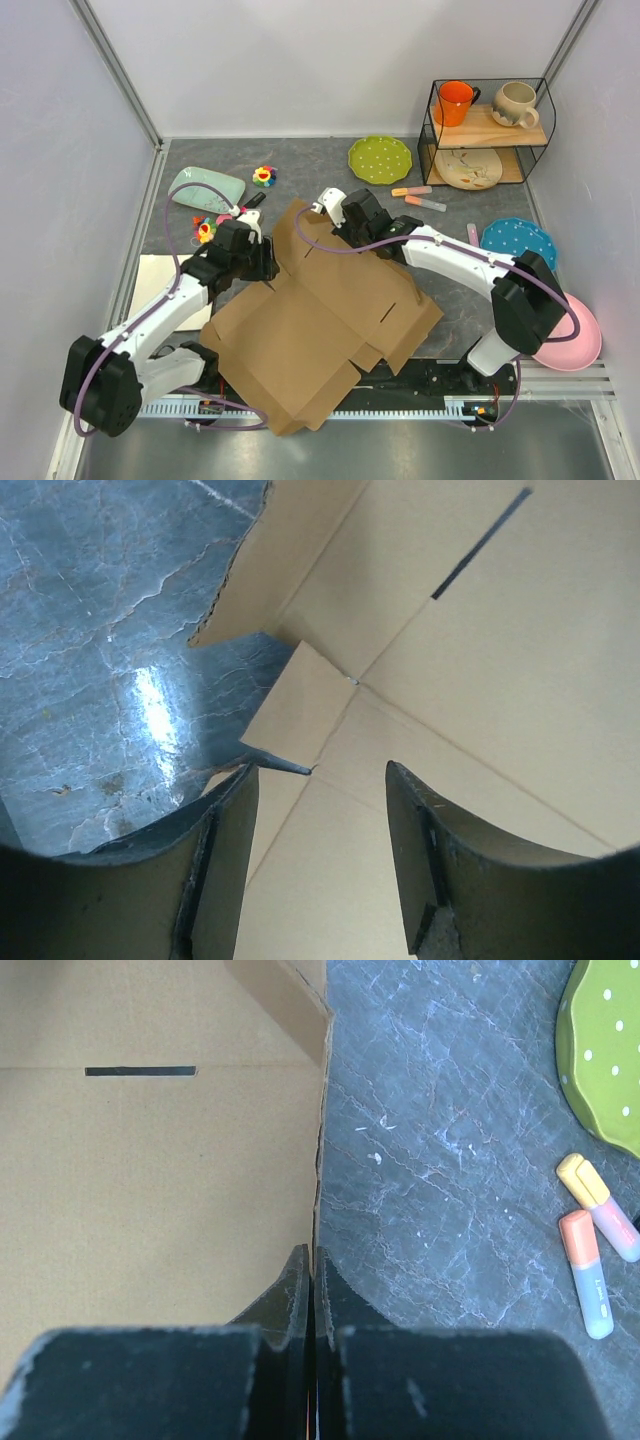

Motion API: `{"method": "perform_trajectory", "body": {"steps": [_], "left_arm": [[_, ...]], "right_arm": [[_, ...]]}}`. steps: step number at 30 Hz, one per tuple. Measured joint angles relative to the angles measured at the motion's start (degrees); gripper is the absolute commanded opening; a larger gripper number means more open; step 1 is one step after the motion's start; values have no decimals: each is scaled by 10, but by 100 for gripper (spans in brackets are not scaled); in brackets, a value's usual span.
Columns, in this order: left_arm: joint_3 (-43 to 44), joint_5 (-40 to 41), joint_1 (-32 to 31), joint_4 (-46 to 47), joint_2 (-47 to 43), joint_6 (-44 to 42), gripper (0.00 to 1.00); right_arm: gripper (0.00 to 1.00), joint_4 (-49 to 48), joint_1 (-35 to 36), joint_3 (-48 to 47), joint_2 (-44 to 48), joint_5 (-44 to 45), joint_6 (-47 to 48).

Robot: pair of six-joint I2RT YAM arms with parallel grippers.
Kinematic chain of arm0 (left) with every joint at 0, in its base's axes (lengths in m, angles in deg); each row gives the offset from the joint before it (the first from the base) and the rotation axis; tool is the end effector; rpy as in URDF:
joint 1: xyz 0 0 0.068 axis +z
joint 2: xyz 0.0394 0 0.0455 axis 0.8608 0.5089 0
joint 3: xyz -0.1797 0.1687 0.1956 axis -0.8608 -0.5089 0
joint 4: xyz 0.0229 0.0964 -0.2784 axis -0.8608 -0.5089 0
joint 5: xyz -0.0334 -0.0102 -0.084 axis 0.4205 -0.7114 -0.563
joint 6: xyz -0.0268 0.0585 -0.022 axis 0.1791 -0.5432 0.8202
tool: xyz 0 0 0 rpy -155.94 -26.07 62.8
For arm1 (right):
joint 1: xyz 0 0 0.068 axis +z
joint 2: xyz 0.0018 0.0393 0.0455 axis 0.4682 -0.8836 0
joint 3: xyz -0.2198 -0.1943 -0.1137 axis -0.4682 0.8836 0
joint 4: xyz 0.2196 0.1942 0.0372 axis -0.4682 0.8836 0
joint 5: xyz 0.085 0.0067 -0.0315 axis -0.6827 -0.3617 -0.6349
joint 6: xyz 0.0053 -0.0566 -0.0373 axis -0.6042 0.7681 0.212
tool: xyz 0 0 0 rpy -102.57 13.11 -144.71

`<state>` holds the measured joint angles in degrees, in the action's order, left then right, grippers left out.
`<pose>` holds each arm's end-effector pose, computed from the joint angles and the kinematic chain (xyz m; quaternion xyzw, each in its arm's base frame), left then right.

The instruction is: Fold the paper box

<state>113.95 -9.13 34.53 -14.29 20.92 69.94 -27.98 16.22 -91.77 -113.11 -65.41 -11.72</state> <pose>0.2175 -0.1032 0.2324 0.0466 0.9243 -0.1601 0.3433 0.2916 0.2715 0.2625 -0.4298 0.8114 0.0295 0.3951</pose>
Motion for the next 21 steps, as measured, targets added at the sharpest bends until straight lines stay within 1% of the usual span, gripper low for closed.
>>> {"method": "perform_trajectory", "body": {"steps": [6,16,18,19,21], "left_arm": [[0,19,0,5,45,1,62],[6,27,2,41,132,1,63],[14,29,5,43,149,1,59],[17,30,5,47,156,0,55],[18,30,6,52,158,0,53]], "right_arm": [[0,6,2,0,9,-2,-7],[0,8,12,0,28,-10,-13],[0,10,15,0,35,-10,-15],[0,10,17,0,39,-10,-16],[0,10,22,0,48,-10,-17]]}}
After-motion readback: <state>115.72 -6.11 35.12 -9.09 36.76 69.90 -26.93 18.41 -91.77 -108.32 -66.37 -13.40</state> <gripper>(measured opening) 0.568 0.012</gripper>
